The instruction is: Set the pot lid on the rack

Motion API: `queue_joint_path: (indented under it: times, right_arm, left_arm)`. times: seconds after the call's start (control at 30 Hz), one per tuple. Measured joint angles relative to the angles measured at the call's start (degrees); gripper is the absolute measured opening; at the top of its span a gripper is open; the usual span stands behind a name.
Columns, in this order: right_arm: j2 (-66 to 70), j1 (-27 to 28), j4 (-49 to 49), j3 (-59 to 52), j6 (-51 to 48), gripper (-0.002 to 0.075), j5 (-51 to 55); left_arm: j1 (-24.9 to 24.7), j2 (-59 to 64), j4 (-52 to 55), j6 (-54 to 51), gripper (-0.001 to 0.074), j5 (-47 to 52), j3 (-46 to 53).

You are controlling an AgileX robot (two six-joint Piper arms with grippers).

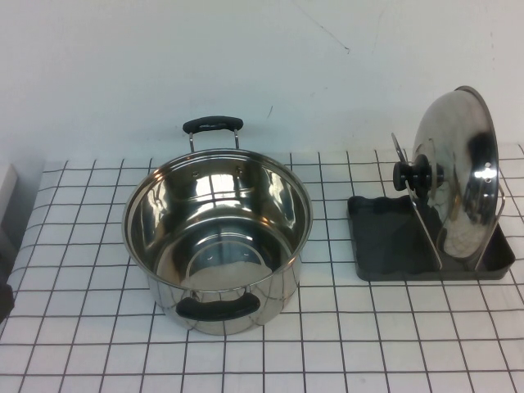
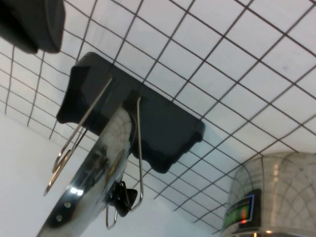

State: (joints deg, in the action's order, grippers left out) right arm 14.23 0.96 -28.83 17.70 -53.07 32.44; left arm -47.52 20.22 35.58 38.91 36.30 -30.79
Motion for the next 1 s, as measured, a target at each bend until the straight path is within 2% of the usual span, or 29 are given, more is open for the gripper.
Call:
queue_joint_path:
  times: [0.27,0.5,0.63,0.77,1.0]
  right_arm:
    - [-0.1,0.0,-5.3,0.0,-0.2,0.0003,-1.2]
    - [-0.1,0.0,-5.7,0.0,-0.2,0.0003,-1.3]
    - [-0.1,0.0,-5.7,0.0,-0.2,0.0003,-1.3]
    - [-0.1,0.0,-5.7,0.0,-0.1,0.0002,-1.3]
    - [-0.1,0.0,-5.8,0.0,-0.1,0.0001,-1.3]
  left_arm:
    - [0.0,0.0,0.0,0.0,-0.0001,0.0,0.0]
    - [0.0,0.0,-0.2,0.0,-0.0001,0.1,0.7]
    - [0.7,-0.9,-4.5,0.0,-0.0001,0.1,2.5]
    - [6.0,-4.7,-8.0,-0.3,-0.0002,0.3,6.0]
    - [20.6,-18.1,-11.4,-7.0,-0.0002,3.2,11.3]
